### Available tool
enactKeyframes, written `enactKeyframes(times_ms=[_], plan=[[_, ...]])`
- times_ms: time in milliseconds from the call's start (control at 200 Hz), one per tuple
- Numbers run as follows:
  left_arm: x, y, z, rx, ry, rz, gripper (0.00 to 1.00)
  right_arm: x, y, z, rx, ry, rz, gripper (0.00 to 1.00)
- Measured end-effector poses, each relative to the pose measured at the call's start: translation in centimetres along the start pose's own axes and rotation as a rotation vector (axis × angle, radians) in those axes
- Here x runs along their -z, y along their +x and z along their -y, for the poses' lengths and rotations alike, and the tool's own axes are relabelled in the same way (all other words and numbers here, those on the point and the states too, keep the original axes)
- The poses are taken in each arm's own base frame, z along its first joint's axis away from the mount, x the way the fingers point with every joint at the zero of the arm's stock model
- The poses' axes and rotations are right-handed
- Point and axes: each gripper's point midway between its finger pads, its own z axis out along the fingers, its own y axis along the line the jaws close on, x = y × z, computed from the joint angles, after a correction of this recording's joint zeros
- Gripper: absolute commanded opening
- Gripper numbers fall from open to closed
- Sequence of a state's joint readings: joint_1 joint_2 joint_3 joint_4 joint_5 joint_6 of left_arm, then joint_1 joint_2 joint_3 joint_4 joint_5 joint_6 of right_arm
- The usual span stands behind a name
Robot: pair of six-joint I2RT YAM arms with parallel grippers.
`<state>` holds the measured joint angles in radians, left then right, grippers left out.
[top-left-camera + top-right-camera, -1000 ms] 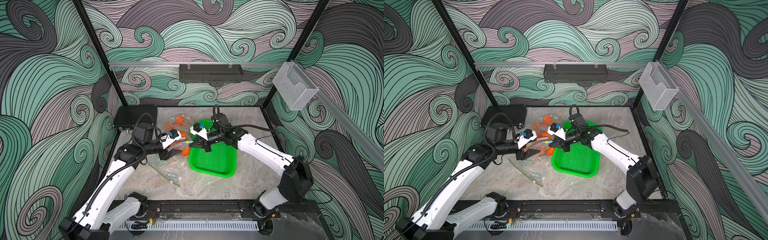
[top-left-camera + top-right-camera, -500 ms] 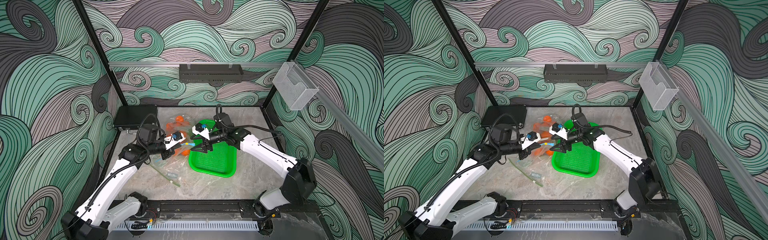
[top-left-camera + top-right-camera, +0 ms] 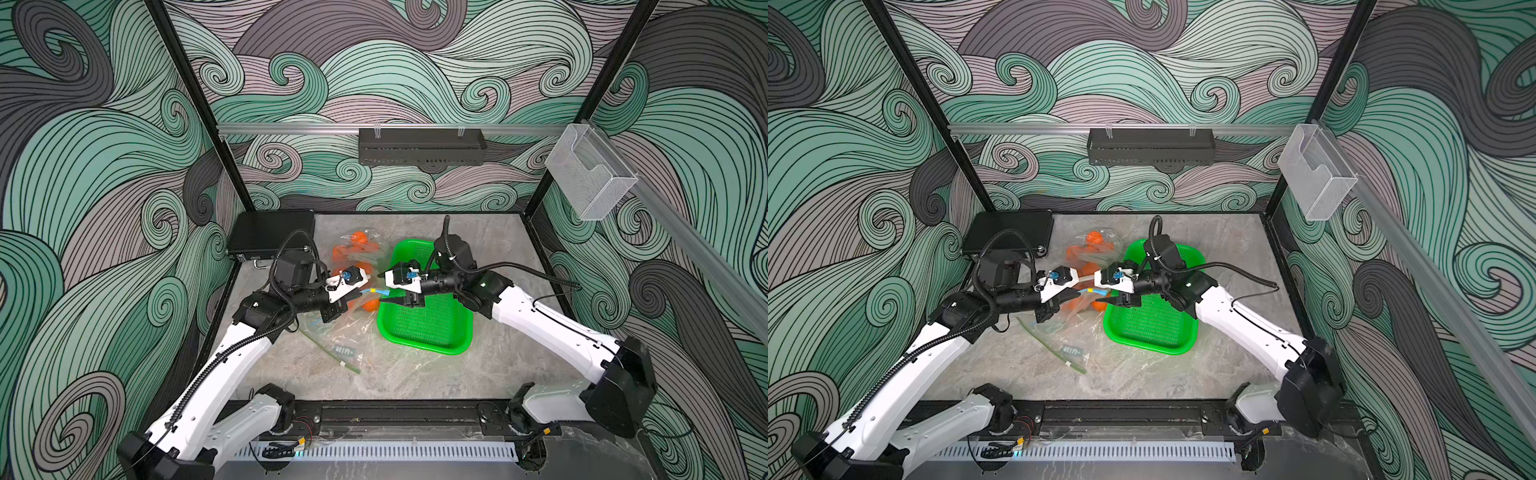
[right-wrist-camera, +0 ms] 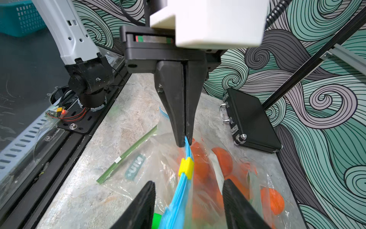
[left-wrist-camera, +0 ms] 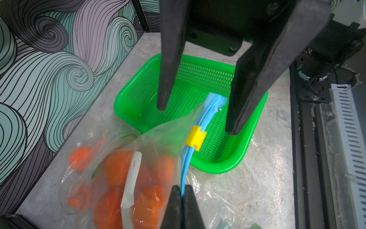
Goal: Open the zip-top bag and take out the orange
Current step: Unzip the zipper on the zipper food storage bag.
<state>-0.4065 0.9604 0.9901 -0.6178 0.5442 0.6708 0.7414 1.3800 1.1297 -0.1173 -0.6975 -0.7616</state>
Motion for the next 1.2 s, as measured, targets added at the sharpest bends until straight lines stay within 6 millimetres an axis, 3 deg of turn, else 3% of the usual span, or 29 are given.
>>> enactKeyframes(times_ms=[200, 360, 580, 695, 796, 951, 1201], plan=[[0.0, 0.1, 0.2, 0.005, 0.009, -0.003, 0.00, 0.1, 1.2, 0.3, 0.027, 0.033, -0.045, 0.27], [0.0, 0.2, 0.3, 0.009, 0.014, -0.007, 0.00, 0.3, 1.1, 0.4, 0.035, 0.045, -0.049, 0.12], [-0.1, 0.1, 0.6, 0.003, 0.022, -0.004, 0.00, 0.7, 0.3, 0.6, -0.043, 0.014, -0.026, 0.03], [-0.1, 0.1, 0.6, 0.001, 0.021, -0.006, 0.44, 0.8, 0.1, 0.8, -0.110, -0.008, -0.023, 0.01], [-0.1, 0.1, 0.5, 0.011, 0.014, -0.008, 0.58, 0.8, -0.1, 1.0, -0.165, -0.025, -0.021, 0.00], [0.2, -0.9, 0.2, 0.008, 0.005, 0.016, 0.56, 0.7, -0.1, 0.7, -0.232, -0.050, -0.021, 0.00], [-0.4, -3.8, -0.9, -0.039, 0.001, 0.071, 0.40, 0.7, -0.1, 0.2, -0.279, -0.076, -0.017, 0.00]])
